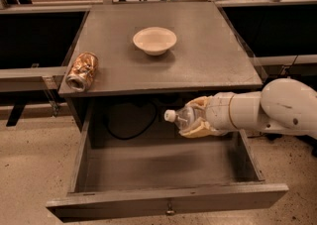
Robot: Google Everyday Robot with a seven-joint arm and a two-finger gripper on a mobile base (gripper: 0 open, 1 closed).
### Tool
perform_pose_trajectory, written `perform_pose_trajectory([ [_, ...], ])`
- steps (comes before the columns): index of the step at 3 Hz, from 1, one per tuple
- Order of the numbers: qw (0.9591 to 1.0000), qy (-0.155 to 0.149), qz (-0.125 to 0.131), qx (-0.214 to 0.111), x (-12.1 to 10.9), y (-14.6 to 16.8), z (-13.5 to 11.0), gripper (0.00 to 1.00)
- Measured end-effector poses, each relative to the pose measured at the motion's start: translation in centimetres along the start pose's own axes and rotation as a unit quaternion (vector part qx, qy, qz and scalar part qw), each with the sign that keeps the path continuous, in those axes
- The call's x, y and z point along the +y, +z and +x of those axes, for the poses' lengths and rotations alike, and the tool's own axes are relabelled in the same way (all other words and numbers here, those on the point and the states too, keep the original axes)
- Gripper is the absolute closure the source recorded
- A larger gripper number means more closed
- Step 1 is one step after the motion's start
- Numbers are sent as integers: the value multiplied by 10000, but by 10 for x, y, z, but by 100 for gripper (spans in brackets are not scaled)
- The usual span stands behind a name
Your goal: Place blue plastic bottle into top drawer
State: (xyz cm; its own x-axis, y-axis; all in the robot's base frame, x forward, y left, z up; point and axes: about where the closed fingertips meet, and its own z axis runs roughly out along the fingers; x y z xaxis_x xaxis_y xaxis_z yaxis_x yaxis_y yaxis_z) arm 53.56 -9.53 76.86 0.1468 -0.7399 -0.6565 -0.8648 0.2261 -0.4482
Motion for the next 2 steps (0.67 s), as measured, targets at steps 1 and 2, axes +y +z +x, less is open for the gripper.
perform_pose_trajectory([
  [1,9992,-405,59,-45,1,-5,-3,100],
  [2,9991,-408,60,-30,2,-4,-2,100],
])
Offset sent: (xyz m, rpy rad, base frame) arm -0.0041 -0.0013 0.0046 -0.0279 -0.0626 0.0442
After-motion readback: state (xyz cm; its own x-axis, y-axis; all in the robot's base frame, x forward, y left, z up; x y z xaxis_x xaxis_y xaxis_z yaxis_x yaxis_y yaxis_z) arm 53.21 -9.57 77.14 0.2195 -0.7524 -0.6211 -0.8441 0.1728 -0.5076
